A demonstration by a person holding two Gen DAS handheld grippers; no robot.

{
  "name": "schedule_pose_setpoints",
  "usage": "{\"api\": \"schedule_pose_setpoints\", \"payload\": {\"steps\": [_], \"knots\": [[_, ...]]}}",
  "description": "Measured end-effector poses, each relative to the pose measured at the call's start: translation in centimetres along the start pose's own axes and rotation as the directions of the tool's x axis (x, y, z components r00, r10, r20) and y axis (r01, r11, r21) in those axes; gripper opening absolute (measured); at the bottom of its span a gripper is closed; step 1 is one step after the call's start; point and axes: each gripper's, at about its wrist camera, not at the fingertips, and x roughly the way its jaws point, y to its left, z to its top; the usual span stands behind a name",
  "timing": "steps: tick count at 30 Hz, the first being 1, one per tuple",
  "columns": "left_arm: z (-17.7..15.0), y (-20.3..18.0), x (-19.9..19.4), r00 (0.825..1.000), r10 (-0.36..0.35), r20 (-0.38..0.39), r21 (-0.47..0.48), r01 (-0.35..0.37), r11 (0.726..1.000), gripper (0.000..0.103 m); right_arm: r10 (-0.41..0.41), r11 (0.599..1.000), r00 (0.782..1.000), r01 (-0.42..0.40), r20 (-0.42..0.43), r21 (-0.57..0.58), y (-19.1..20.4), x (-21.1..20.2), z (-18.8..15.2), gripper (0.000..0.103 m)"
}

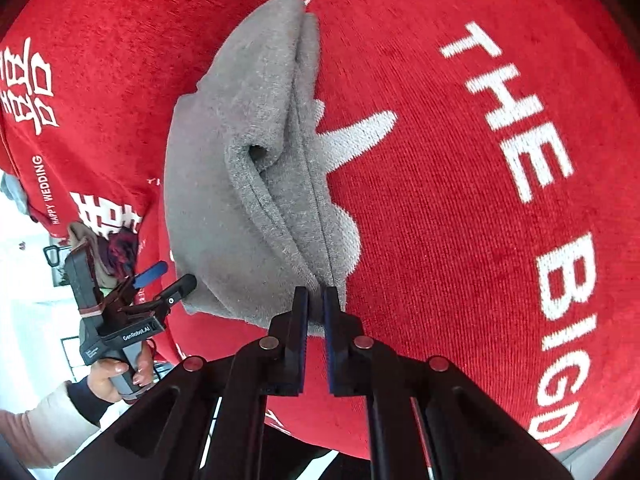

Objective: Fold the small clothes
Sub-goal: 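Fold the sweater over with the right tool and lay it down, then open the right tool and lift it off the folded sweater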

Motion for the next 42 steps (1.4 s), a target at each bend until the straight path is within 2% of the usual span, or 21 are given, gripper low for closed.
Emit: {"api": "schedule_pose_setpoints", "payload": {"steps": [5,6,8,9,10,12,15,16,17,19,20,23,26,29,31,34,36,38,39,42], "knots": [[-0.7,0.7,0.3,1.000,-0.021,0.012,-0.013,0.022,1.000,0.102,0.066,0.998,0.996,-0.065,0.063,-0.018,1.8,-2.4,-1.8,0.010],[-0.9,0.7,0.3,0.999,-0.028,0.018,-0.010,0.028,1.000,0.102,0.086,0.996,0.995,-0.085,0.055,-0.015,2.3,-2.4,-2.3,0.020],[-1.4,1.0,0.3,0.999,-0.034,0.022,-0.005,0.034,0.999,0.102,0.131,0.991,0.991,-0.132,0.028,0.015,3.0,-1.8,-3.2,0.070],[-1.4,1.2,0.1,0.999,-0.034,0.025,-0.002,0.034,0.999,0.102,0.149,0.988,0.989,-0.150,0.021,0.028,3.4,-1.4,-3.8,0.074],[-1.6,1.2,0.0,0.999,-0.037,0.029,0.000,0.037,0.999,0.102,0.149,0.988,0.989,-0.150,0.014,0.035,3.7,-0.7,-4.3,0.074],[-2.4,1.1,-0.3,0.998,-0.048,0.032,0.003,0.047,0.999,0.102,0.099,0.993,0.995,-0.101,0.029,0.063,4.0,0.3,-4.8,0.074],[-2.2,1.1,-0.2,0.998,-0.061,0.034,0.006,0.061,0.998,0.102,0.119,0.971,0.990,-0.131,0.071,0.199,2.4,1.1,-4.0,0.069],[-2.4,1.1,-0.2,0.997,-0.062,0.036,0.004,0.062,0.998,0.102,0.117,0.962,0.989,-0.134,0.085,0.237,1.9,1.4,-3.4,0.058],[-2.5,1.1,-0.2,0.997,-0.063,0.039,0.004,0.063,0.998,0.102,0.112,0.956,0.989,-0.135,0.101,0.260,1.4,1.6,-2.8,0.034],[-2.7,1.4,-0.1,0.997,-0.069,0.042,0.006,0.069,0.998,0.102,0.067,0.951,0.989,-0.103,0.129,0.292,0.5,1.7,-1.9,0.013],[-3.0,1.6,-0.1,0.996,-0.073,0.042,0.007,0.073,0.997,0.102,0.038,0.943,0.989,-0.082,0.140,0.322,-0.3,1.7,-1.7,0.013],[-3.5,2.2,-0.4,0.996,-0.084,0.034,0.007,0.084,0.996,0.102,0.041,0.926,0.988,-0.094,0.150,0.365,-1.6,1.8,-1.8,0.013],[-3.9,2.8,-0.9,0.997,-0.073,0.023,0.004,0.073,0.997,0.102,0.000,0.929,0.989,-0.054,0.146,0.366,-1.5,1.6,-2.5,0.014],[-4.5,3.4,-1.4,0.998,-0.062,0.018,-0.005,0.062,0.998,0.102,-0.025,0.913,0.989,-0.037,0.146,0.407,-1.6,1.2,-3.4,0.014],[-4.6,3.6,-1.8,0.998,-0.065,0.019,-0.015,0.065,0.998,0.102,-0.065,0.908,0.989,0.003,0.134,0.420,-1.4,0.8,-4.2,0.015],[-4.9,3.8,-2.2,0.998,-0.057,0.024,-0.015,0.058,0.998,0.102,-0.083,0.919,0.987,0.023,0.135,0.394,-0.5,0.0,-5.0,0.015],[-4.8,3.9,-2.6,0.998,-0.057,0.029,-0.009,0.057,0.998,0.102,-0.096,0.930,0.986,0.041,0.136,0.364,0.5,-0.1,-5.3,0.024],[-4.9,3.3,-2.9,0.998,-0.062,0.033,-0.005,0.062,0.998,0.102,-0.097,0.941,0.984,0.043,0.147,0.337,1.6,-0.3,-5.5,0.067],[-4.7,3.2,-2.9,0.998,-0.062,0.034,-0.002,0.062,0.998,0.102,-0.084,0.948,0.984,0.030,0.157,0.315,2.3,-0.2,-5.6,0.070],[-4.7,3.1,-3.0,0.997,-0.060,0.038,0.010,0.060,0.998,0.102,-0.071,0.966,0.986,0.031,0.150,0.257,4.2,0.3,-5.4,0.070]]}}
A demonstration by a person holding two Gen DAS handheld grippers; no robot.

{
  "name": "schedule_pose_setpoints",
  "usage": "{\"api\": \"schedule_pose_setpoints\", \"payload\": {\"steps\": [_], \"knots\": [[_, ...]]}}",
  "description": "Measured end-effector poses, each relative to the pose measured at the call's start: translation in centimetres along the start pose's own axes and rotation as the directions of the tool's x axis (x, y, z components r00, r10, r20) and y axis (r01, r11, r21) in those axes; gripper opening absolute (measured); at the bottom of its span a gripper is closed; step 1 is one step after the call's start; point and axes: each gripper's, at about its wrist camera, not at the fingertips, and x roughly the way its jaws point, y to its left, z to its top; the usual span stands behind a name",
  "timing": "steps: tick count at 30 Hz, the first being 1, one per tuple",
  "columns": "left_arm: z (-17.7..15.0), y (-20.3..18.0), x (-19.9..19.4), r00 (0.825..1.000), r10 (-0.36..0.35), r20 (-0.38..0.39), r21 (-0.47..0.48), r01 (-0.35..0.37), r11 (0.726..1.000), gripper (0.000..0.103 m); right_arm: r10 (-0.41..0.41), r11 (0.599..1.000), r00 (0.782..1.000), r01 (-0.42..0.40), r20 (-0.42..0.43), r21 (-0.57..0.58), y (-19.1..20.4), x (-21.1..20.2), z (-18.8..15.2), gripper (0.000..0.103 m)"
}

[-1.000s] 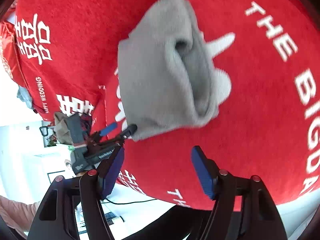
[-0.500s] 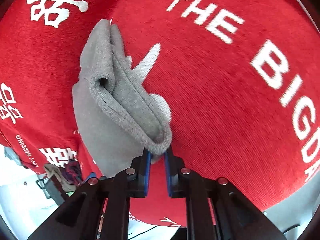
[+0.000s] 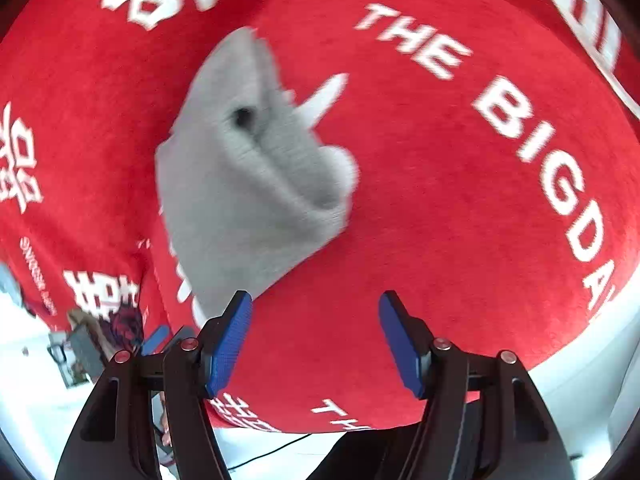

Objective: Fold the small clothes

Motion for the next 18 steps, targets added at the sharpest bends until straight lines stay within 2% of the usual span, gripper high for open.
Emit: {"api": "schedule_pose_setpoints", "payload": {"steps": [6,12,15,18], "knots": [[0.0,-0.2,0.3,1.000,-0.005,-0.006,-0.007,0.005,1.000,0.102,0.004,0.995,0.999,-0.008,-0.039,-0.098,2.4,0.9,-0.5,0.071],[1.1,-0.5,1.4,0.999,-0.006,-0.032,-0.054,0.004,0.999,0.102,-0.021,0.983,0.997,0.007,-0.077,-0.182,3.6,1.3,0.2,0.071],[2.1,-0.6,0.8,1.000,0.003,-0.016,-0.085,-0.004,0.996,0.102,-0.020,0.976,0.996,0.000,-0.092,-0.216,4.0,0.8,1.9,0.071],[3.9,-0.5,0.5,1.000,-0.022,-0.006,-0.138,0.021,0.990,0.102,-0.022,0.969,0.996,0.001,-0.082,-0.247,4.6,0.2,4.3,0.071]]}}
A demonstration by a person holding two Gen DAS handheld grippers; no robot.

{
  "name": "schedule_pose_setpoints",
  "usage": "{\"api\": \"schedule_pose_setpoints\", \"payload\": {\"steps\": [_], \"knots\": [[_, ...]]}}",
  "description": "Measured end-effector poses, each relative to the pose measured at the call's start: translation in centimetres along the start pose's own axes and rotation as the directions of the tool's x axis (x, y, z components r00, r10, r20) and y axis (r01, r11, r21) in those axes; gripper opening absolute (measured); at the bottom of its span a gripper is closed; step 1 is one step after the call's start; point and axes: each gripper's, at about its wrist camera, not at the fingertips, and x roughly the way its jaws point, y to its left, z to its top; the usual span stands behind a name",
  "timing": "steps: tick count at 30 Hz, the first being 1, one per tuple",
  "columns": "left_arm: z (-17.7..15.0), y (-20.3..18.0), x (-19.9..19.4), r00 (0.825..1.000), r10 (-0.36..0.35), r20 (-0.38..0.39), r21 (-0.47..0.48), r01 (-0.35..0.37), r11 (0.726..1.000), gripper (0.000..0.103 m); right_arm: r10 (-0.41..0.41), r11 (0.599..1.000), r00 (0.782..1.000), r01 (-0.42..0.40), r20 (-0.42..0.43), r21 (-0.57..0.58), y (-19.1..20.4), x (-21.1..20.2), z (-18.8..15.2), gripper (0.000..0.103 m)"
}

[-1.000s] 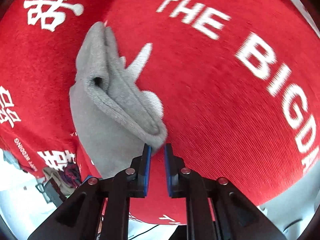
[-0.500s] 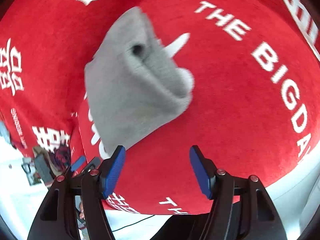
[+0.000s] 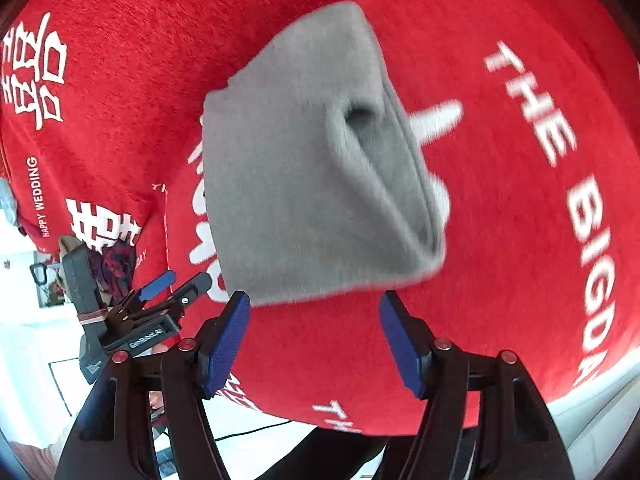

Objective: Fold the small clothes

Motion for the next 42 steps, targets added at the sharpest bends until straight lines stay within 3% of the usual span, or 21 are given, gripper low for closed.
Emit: {"api": "schedule_pose_setpoints", "payload": {"steps": [4,13,21,24,30,36,39,42], "knots": [[2.6,0.0,0.4,1.000,-0.020,0.024,-0.065,0.022,0.998,0.102,0.003,1.000,1.000,-0.002,0.024,-0.020,-0.5,-0.7,3.8,0.079],[6.9,0.4,3.3,0.996,-0.086,0.024,-0.210,0.089,0.974,0.102,0.008,1.000,1.000,-0.008,0.004,-0.018,-2.9,0.7,11.6,0.079],[8.6,1.2,6.2,0.977,-0.215,0.000,-0.266,0.208,0.941,0.102,0.127,0.990,0.988,-0.120,-0.088,0.077,-6.1,4.2,14.7,0.079],[9.0,1.1,7.0,0.961,-0.275,-0.015,-0.247,0.263,0.933,0.102,0.195,0.979,0.973,-0.185,-0.124,0.085,-6.9,5.0,14.8,0.079],[9.2,0.0,8.7,0.911,-0.407,-0.061,-0.215,0.387,0.897,0.102,0.321,0.947,0.927,-0.311,-0.192,0.081,-7.7,6.1,15.2,0.079],[10.6,-1.3,9.1,0.899,-0.435,-0.055,-0.176,0.420,0.890,0.102,0.403,0.911,0.879,-0.411,-0.257,0.021,-6.7,7.7,15.8,0.079],[11.2,-2.1,9.4,0.907,-0.419,-0.049,-0.181,0.405,0.896,0.102,0.432,0.890,0.857,-0.455,-0.281,-0.019,-5.1,8.8,16.2,0.080],[11.3,-2.6,9.4,0.917,-0.396,-0.041,-0.147,0.386,0.911,0.102,0.430,0.884,0.855,-0.464,-0.290,-0.058,-4.2,9.4,16.0,0.081]]}}
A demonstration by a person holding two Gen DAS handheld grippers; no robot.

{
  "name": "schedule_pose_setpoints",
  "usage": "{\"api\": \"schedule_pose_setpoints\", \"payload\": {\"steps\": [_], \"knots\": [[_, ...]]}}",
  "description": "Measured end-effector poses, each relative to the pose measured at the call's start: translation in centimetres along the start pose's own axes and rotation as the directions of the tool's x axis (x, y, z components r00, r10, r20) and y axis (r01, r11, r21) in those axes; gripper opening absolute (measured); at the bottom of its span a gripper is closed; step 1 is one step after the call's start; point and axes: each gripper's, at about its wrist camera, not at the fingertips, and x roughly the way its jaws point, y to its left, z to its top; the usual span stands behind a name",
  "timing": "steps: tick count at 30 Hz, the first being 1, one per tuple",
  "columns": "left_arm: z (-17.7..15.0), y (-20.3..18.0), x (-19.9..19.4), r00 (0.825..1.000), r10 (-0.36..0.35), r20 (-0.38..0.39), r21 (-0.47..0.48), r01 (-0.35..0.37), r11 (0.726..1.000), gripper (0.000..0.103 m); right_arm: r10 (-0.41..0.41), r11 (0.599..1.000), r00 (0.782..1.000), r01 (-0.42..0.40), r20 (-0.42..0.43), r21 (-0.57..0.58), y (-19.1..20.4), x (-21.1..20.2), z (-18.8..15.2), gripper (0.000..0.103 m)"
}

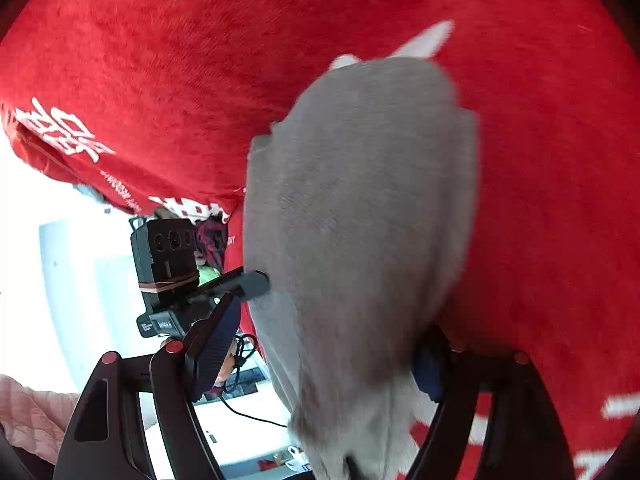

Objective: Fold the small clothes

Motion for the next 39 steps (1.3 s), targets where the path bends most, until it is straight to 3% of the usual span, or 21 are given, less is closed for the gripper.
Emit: {"api": "schedule_pose_setpoints", "payload": {"steps": [6,10,12,13,15,16,28,34,39], "knots": [[-0.3,-1.3,0.4,0.999,0.038,0.006,0.061,-0.038,0.997,0.101,-0.004,1.000,1.000,0.004,0.012,0.023,0.4,0.3,-0.4,0.081],[-0.7,-1.0,-0.4,0.999,0.041,0.033,0.053,-0.042,0.998,0.092,-0.032,0.999,0.999,0.032,0.016,0.042,0.2,0.5,-0.4,0.076],[-1.0,-0.6,-1.0,0.998,0.040,0.054,0.049,-0.043,0.998,0.077,-0.055,0.997,0.998,0.054,0.013,0.059,0.1,1.0,-0.3,0.065],[-1.1,-0.7,-1.3,0.997,0.034,0.066,0.049,-0.037,0.998,0.071,-0.070,0.995,0.997,0.069,0.012,0.071,-0.1,1.2,-0.3,0.050],[-1.4,-0.4,-2.4,0.996,-0.003,0.088,0.050,-0.001,0.999,0.049,-0.042,0.993,0.999,0.039,0.033,0.108,-0.5,1.3,-0.6,0.043],[-1.5,0.0,-3.0,0.996,-0.018,0.091,0.049,0.013,0.999,0.048,-0.020,0.992,0.999,0.014,0.048,0.122,-0.5,1.1,-0.9,0.040],[-4.3,-0.2,-9.5,0.982,-0.128,0.136,0.059,0.121,0.991,0.045,0.127,0.975,0.987,-0.143,0.099,0.173,3.8,-0.5,-4.0,0.038],[-7.5,-0.1,-12.7,0.983,-0.106,0.149,0.063,0.097,0.993,0.045,0.137,0.976,0.987,-0.148,0.081,0.159,6.7,1.3,-6.8,0.038],[-10.9,1.7,-14.3,0.987,-0.061,0.146,0.046,0.055,0.997,0.045,0.146,0.974,0.988,-0.154,0.059,0.167,8.6,5.2,-9.5,0.038]]}}
